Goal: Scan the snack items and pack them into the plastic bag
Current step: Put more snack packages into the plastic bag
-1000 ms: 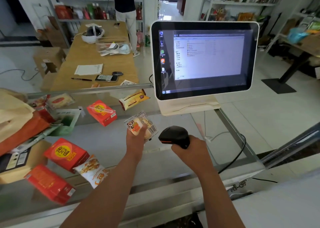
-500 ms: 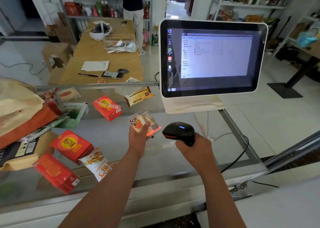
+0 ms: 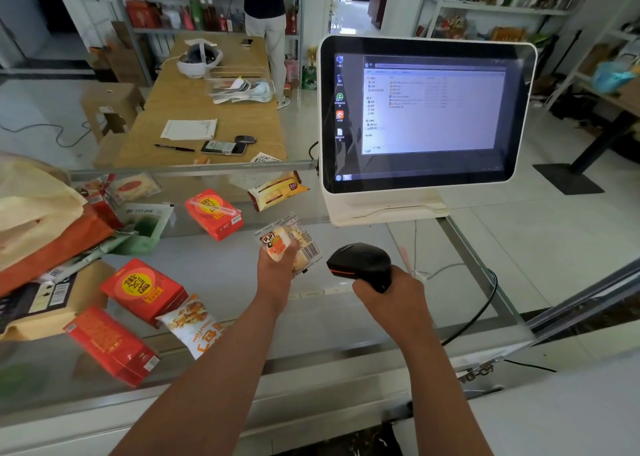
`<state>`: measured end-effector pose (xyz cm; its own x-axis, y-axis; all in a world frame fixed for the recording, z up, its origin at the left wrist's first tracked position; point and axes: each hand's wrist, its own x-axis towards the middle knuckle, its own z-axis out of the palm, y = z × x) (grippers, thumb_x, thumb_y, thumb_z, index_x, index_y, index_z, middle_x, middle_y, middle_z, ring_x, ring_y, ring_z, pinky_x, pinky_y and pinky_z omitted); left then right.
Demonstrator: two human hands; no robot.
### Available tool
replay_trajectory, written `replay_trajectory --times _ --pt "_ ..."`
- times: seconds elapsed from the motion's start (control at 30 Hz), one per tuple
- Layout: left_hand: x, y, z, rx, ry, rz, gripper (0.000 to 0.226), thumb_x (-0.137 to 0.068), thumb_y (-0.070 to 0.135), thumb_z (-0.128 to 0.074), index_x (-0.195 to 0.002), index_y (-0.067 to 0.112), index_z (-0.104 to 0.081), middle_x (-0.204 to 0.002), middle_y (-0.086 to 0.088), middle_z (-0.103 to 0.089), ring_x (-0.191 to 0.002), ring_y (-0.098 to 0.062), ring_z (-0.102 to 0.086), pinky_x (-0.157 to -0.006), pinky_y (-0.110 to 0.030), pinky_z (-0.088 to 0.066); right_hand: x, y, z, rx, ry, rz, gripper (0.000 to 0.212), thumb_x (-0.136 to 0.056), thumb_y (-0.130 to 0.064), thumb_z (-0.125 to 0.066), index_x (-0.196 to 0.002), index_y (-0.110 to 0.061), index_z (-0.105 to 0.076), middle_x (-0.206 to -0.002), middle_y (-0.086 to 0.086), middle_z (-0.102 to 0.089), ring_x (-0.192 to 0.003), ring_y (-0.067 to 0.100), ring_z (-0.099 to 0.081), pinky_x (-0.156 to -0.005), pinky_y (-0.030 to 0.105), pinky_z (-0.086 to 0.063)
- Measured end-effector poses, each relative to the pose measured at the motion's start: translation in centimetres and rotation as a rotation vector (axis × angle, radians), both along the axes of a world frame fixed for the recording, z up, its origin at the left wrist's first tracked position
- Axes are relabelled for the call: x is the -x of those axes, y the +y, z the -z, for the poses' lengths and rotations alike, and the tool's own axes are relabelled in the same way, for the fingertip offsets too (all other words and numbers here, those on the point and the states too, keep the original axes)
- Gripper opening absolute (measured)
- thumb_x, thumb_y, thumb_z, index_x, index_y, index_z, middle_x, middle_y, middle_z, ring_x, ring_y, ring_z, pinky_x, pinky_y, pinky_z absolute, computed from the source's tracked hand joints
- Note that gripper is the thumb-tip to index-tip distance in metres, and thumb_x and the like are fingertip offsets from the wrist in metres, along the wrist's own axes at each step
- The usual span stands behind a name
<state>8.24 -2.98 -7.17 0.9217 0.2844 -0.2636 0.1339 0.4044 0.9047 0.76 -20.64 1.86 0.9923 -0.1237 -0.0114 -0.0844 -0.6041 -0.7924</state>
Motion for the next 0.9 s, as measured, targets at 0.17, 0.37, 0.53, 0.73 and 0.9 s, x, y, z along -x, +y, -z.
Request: replay_trajectory --times 0.17,0.37,0.53,0.73,0.9 --pt "0.1 -0.1 -0.2 -0.009 0.009 -0.001 0.033 -0.094 0.021 -0.061 -0.125 0.023 -0.049 -0.110 0.009 -0.063 -0.096 -0.013 -0.065 -0.063 -0.020 -0.056 -0.3 0.3 0.7 -0.014 0.004 0.006 0.022 -0.079 -0.022 -0.069 -0.068 -0.023 -0.050 -0.056 -0.008 -0.050 -0.055 0.005 -0.050 -0.054 0.011 -0.034" --pt "0.2 0.0 0.0 0.003 0.015 -0.006 0.034 -0.093 0.019 -0.061 -0.126 0.019 -0.050 -0.114 0.002 -0.065 -0.098 -0.017 -0.066 -0.065 -0.022 -0.057 -0.8 0.7 2.6 0.047 0.061 -0.073 0.020 -0.078 -0.020 -0.068 -0.092 -0.019 -0.053 -0.078 -0.004 -0.058 -0.069 0.005 -0.054 -0.057 0.009 -0.035" --pt "0.2 0.2 0.1 0.022 0.014 0.011 0.035 -0.093 0.017 -0.061 -0.127 0.014 -0.051 -0.115 -0.002 -0.066 -0.098 -0.019 -0.068 -0.063 -0.023 -0.057 -1.1 1.1 4.8 0.156 0.065 -0.090 0.028 -0.083 -0.015 -0.067 -0.108 -0.009 -0.055 -0.090 -0.002 -0.054 -0.082 0.011 -0.054 -0.064 0.009 -0.036" --pt "0.4 0.6 0.1 0.066 0.052 0.047 0.036 -0.092 0.018 -0.064 -0.126 0.013 -0.051 -0.118 -0.008 -0.067 -0.105 -0.026 -0.066 -0.076 -0.032 -0.057 -0.9 1.9 6.7 0.188 0.085 -0.056 0.053 -0.082 -0.018 -0.072 -0.129 -0.015 -0.046 -0.119 0.007 -0.050 -0.109 0.021 -0.053 -0.087 0.023 -0.041" --pt "1.6 1.1 -0.8 0.073 0.100 0.117 0.032 -0.092 0.016 -0.062 -0.124 0.013 -0.054 -0.115 -0.009 -0.069 -0.101 -0.024 -0.069 -0.069 -0.028 -0.057 -1.3 4.0 5.9 0.362 -0.161 -0.017 0.089 -0.062 -0.043 -0.083 -0.138 -0.018 -0.043 -0.130 0.014 -0.049 -0.119 0.033 -0.046 -0.093 0.049 -0.044"
